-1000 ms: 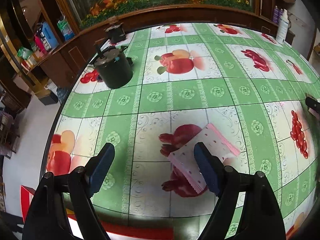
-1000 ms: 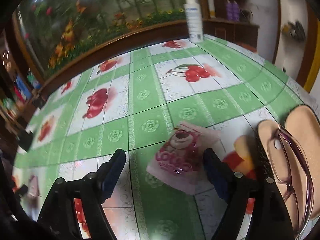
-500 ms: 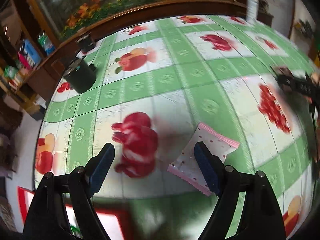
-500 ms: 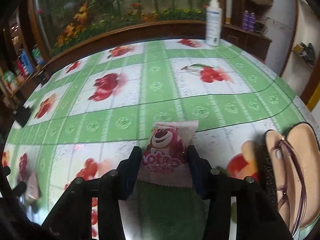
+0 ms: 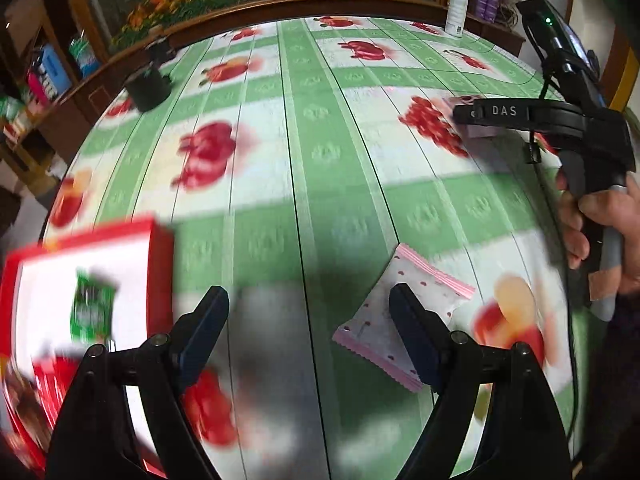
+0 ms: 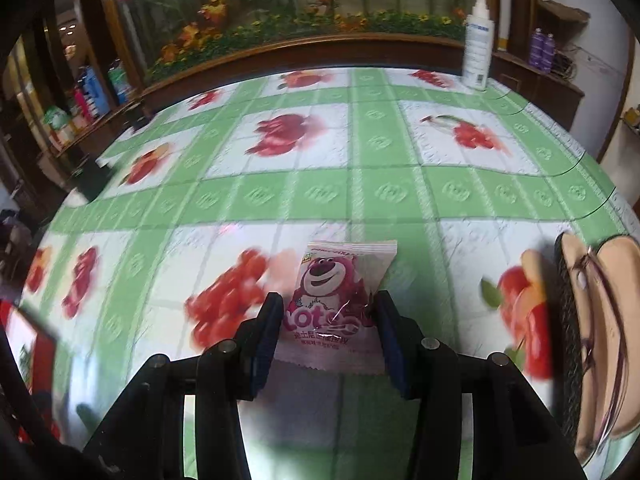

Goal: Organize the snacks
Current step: 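Grasp the pink Lotso packet with the right gripper while the left approaches the white dotted packet, then grasp the white dotted packet with the left gripper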

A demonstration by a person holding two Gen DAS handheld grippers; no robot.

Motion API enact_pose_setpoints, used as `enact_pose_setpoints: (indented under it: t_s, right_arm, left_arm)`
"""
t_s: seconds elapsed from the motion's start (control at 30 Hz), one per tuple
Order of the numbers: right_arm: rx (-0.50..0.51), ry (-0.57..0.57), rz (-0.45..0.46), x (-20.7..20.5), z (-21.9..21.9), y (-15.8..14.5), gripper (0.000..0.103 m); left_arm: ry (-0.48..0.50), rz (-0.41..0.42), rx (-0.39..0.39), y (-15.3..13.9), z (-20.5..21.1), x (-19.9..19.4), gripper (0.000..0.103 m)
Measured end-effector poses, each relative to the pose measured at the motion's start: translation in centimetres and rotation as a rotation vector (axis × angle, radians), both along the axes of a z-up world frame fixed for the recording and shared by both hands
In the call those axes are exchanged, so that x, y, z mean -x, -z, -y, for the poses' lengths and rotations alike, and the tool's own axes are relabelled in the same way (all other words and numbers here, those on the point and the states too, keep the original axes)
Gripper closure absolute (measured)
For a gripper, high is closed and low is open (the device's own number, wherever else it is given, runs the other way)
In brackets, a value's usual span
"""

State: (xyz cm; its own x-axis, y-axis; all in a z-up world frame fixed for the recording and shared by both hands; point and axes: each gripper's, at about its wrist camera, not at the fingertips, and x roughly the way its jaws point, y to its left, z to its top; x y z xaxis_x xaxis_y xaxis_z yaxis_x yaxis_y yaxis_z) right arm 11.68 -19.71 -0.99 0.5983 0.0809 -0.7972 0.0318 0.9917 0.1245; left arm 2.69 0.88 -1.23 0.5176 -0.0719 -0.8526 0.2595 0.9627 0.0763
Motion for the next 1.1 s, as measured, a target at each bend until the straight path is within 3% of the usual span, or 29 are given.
enact_pose_setpoints:
  t_s: [0.1, 0.27, 0.4, 0.43, 0.5, 0.57, 0.67, 0.87, 0.97, 1.03, 1.1]
  right_arm:
    - [-0.053, -0.047, -0.021, 2.5, -0.3, -0.2, 0.055]
    - [-0.103, -0.226, -0.046, 10.1, -0.7, -0.2, 0.055]
    - [-0.136, -0.350, -0.037, 16.0, 0.0, -0.7, 0.054]
    - [-0.136, -0.345, -0.024, 17.1, 0.4, -0.9, 0.050]
    - [-0.118, -0.300, 0.001, 18.6, 1.4, -1.5, 0.027]
    - [-0.118, -0.255, 0.022, 19.5, 2.3, -2.0, 0.024]
    - [-0.171, -0.240, 0.005, 19.8, 2.5, -1.9, 0.024]
    - [-0.046, -0.264, 0.017, 20.3, -0.6, -0.6, 0.025]
    - [0.004, -0.294, 0.006, 20.4, -1.9, 0.1, 0.034]
    - [0.040, -0.297, 0.016, 20.5, -2.3, 0.0, 0.048]
    - [0.051, -0.301, 0.014, 20.6, -2.5, 0.1, 0.050]
  left_arm:
    - [0.022, 0.017, -0.023, -0.1, -0.4, 2.8, 0.020]
    - [0.152, 0.033, -0.078, 0.1, -0.6, 7.1, 0.020]
    - [0.148, 0.057, -0.011, -0.8, -1.6, 8.0, 0.020]
    - [0.139, 0.069, 0.005, -1.1, -1.8, 7.9, 0.020]
    - [0.125, 0.079, 0.007, -1.3, -1.7, 7.4, 0.020]
    - [0.139, 0.081, 0.013, -1.0, -1.2, 6.9, 0.020]
    - [0.146, 0.062, -0.003, -0.3, -0.5, 6.5, 0.020]
    - [0.054, 0.024, 0.061, -0.1, -0.3, 5.6, 0.020]
    - [0.013, -0.011, 0.122, -0.3, -0.5, 5.7, 0.020]
    - [-0.015, -0.017, 0.170, -0.8, -0.7, 6.0, 0.020]
    - [-0.062, -0.057, 0.226, -1.1, -0.7, 5.8, 0.020]
